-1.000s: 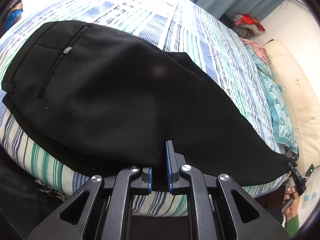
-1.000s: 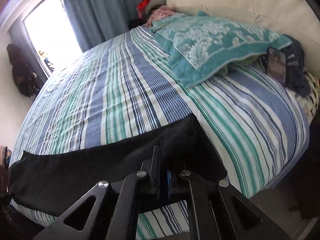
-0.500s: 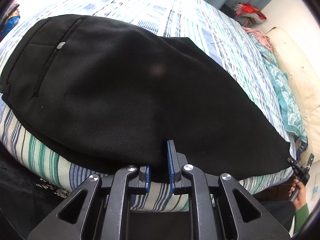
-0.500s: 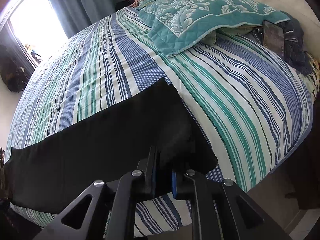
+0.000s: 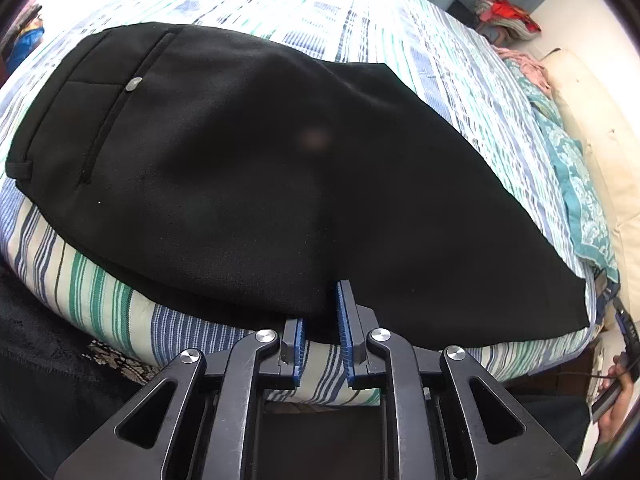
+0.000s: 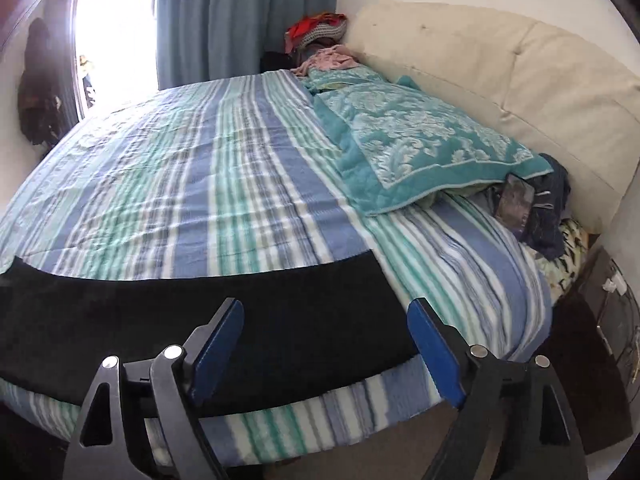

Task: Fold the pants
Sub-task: 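Open both tools and release the folded black trousers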

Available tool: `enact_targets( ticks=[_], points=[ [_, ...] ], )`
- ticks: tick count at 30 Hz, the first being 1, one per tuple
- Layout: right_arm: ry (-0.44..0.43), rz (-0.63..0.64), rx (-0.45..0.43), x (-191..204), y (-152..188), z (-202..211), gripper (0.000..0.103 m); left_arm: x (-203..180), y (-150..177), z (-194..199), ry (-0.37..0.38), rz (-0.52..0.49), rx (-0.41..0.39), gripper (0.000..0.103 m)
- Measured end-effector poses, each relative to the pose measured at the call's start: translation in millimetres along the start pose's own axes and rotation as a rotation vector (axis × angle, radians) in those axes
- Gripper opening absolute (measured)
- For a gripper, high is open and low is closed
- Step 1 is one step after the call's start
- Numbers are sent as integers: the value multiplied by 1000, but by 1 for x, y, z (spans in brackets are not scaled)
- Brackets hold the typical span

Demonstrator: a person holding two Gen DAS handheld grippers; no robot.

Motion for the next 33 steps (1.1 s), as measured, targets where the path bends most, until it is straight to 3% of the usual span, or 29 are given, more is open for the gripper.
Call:
enact_targets(
  ticks=[5,9,12,14,16,18,21,22,23,27,30,31,32,33],
  points=[
    [-275,-6,28,114,11,-18,89,14,7,14,-54,6,1,38],
    [-385,-11,111,186,50,-58,89,45,18,38,-111,79,0,38],
    [-430,-3,249,216,80,-86,89,54,14,67,-142,76,-92,41],
    [-414,33,291,224,94,-95,90,44,-3,75,-123,33,-150,62],
    [-403,75,286,227,99,-94,93,33,-25,70,-87,0,-185,68],
    [-410,65,286,226,101,-94,94,22,-46,52,-63,-42,-202,68],
    [-434,3,277,219,97,-94,94,18,-57,9,-163,-135,-163,62],
    [-444,-15,273,217,97,-94,94,22,-52,-7,-228,-168,-104,40],
    [-451,-29,271,215,97,-93,94,30,-45,-18,-287,-196,-61,30],
    [-460,-23,263,215,100,-90,95,59,-21,6,-364,-233,-69,25],
    [-461,10,260,218,102,-90,99,72,-21,23,-339,-171,-93,24],
    [-457,23,261,220,103,-90,101,69,-26,29,-331,-172,-127,31],
    [-450,36,262,222,104,-91,102,62,-32,33,-320,-184,-160,52],
    [-441,49,264,224,103,-93,103,52,-40,36,-306,-196,-187,64]
  ],
)
Point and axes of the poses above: each gripper's, at about its wrist camera, not at the fingertips, and z roughly against the way its jaws point, x to its left, y to its underside, the point moved 6 cm from there along -z, roughly the way its jaws point, and after that the axes turned 7 degrees about -y, right-handed, at the moved point
